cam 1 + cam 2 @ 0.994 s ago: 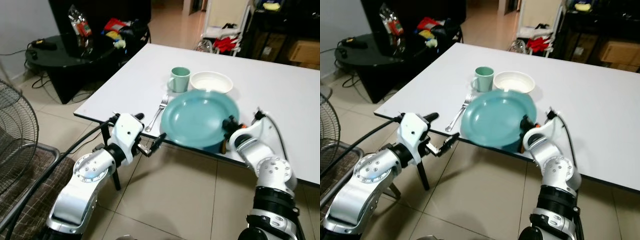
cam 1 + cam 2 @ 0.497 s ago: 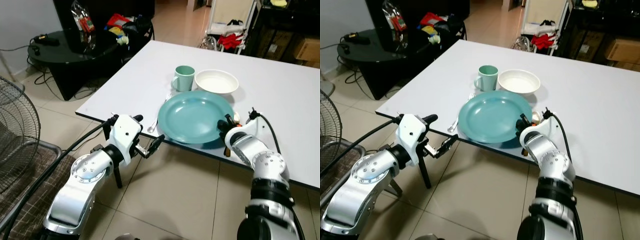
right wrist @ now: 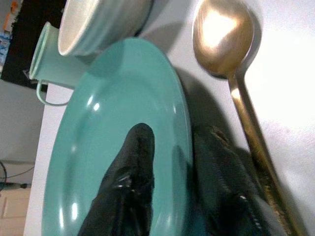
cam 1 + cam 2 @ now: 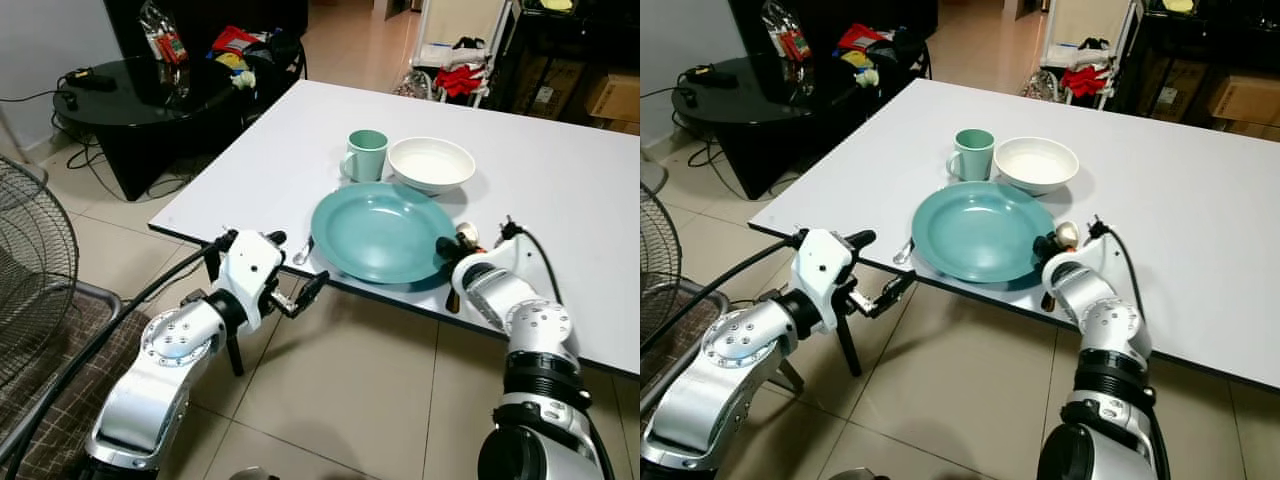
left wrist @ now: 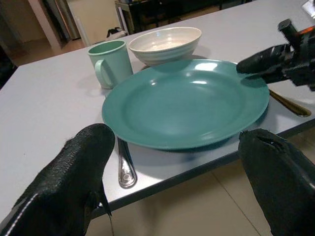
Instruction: Setting the table
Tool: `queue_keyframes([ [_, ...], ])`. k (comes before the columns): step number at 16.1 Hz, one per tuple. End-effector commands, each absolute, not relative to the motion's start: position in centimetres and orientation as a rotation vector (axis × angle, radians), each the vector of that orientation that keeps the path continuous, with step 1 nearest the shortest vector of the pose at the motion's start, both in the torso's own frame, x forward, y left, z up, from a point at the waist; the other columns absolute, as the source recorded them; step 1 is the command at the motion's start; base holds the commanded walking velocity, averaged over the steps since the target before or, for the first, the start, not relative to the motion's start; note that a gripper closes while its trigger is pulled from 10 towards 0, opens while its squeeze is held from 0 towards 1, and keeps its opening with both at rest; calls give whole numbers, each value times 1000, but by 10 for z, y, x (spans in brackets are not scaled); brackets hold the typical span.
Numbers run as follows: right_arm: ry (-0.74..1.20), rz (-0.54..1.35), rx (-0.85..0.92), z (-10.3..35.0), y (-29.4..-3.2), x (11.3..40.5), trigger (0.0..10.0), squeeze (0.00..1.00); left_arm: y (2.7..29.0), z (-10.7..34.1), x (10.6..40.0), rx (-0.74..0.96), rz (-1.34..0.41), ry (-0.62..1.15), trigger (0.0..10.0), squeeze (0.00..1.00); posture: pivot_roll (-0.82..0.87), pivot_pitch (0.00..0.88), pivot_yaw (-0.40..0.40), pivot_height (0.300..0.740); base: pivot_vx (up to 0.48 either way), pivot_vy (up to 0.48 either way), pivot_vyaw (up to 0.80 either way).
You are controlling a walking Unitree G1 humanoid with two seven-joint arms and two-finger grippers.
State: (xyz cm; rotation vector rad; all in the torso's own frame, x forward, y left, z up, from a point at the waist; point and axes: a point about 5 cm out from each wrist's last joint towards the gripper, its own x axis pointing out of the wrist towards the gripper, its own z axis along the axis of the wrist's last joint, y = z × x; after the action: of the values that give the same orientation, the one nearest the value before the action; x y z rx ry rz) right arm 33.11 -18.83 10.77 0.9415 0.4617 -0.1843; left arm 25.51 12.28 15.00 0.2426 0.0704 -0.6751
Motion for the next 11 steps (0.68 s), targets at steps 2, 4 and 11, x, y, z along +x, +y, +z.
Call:
queue_keyframes([
  [2, 449, -172, 917, 118, -190, 324, 10000, 1000, 121, 154, 253, 245, -687, 57, 10000, 0, 43, 0, 3, 740, 0, 0, 0],
  [4, 450, -155, 889, 124, -190, 313, 10000, 1000, 120, 152, 252, 244, -693, 62, 10000, 0, 36, 0, 9, 740, 0, 0, 0],
  [11, 378, -121, 463, 161, -197, 252, 10000, 1000, 125, 155, 255, 185, -534, 32, 10000, 0, 4, 0, 32, 740, 0, 0, 0],
])
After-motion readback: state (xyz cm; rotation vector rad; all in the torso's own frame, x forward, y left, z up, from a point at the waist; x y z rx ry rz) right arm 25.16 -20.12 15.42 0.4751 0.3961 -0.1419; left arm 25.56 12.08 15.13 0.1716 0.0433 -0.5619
